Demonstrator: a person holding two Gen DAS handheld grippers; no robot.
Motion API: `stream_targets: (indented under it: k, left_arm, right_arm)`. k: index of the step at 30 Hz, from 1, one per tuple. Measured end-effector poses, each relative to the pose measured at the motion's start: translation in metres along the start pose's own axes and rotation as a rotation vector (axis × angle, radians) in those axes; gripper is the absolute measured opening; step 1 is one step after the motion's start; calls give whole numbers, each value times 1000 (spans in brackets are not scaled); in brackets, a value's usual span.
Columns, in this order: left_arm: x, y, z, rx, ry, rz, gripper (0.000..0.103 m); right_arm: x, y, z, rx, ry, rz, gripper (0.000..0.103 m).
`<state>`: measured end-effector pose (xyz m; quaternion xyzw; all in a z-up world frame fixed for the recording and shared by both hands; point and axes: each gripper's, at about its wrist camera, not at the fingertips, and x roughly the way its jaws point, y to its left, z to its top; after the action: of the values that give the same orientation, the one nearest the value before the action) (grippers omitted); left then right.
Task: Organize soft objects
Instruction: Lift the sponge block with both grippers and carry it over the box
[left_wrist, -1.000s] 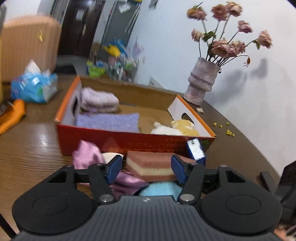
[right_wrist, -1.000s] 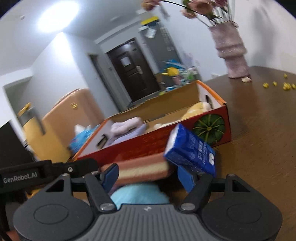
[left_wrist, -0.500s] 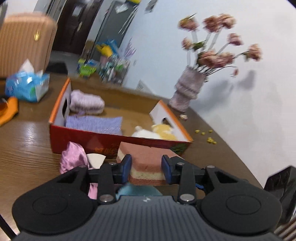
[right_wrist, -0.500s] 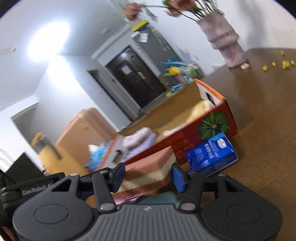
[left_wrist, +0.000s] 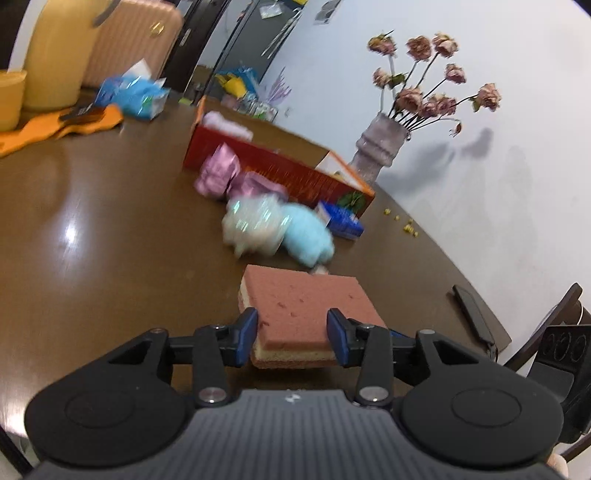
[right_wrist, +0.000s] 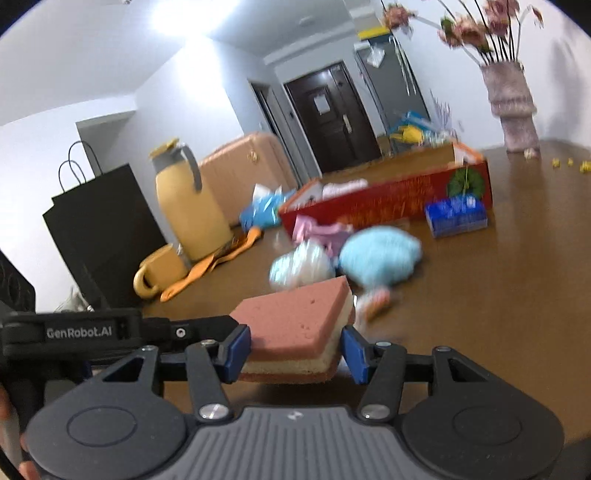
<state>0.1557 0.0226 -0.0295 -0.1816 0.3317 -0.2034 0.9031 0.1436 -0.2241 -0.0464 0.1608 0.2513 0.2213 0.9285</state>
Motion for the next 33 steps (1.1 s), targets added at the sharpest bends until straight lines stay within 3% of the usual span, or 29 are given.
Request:
stream_targets:
  k: [3,7,11,13,17,22,24,28,33]
  left_arm:
    - [-5,6,-10,3,-3,13,41]
    - [-13,9,-8,0,-40,9,47]
    - [-3,14,-2,-25,-19,35,47]
    - [3,16,-2,-42,-2,28,46]
    - [8,18,-5,-48,16,20,43]
    - [10,17,-6,-38,27,4,30]
    - [10,16,-6,-35,29,5,30]
    - [9,14,-5,-36,31,3,27]
    - [-1,-3,18,46,-70,-43,27]
  right_arm:
    - [-1,5,-11,-38,60,-6,56]
    - [-15,4,-12,-31,48,-2,56]
    - [-17,-8,-5,51,17,-10,56]
    - [-12,-14,-3,86,25,-7,47]
    - [-5,-20,-2,117,29,-14,41]
    - [1,-21,-1,120,40,-26,30]
    - [4,-21,-2,116,60,-26,25]
    - [5,-22,-4,122,66,-15,23]
    - [-3,-19,9,99,26,5,22]
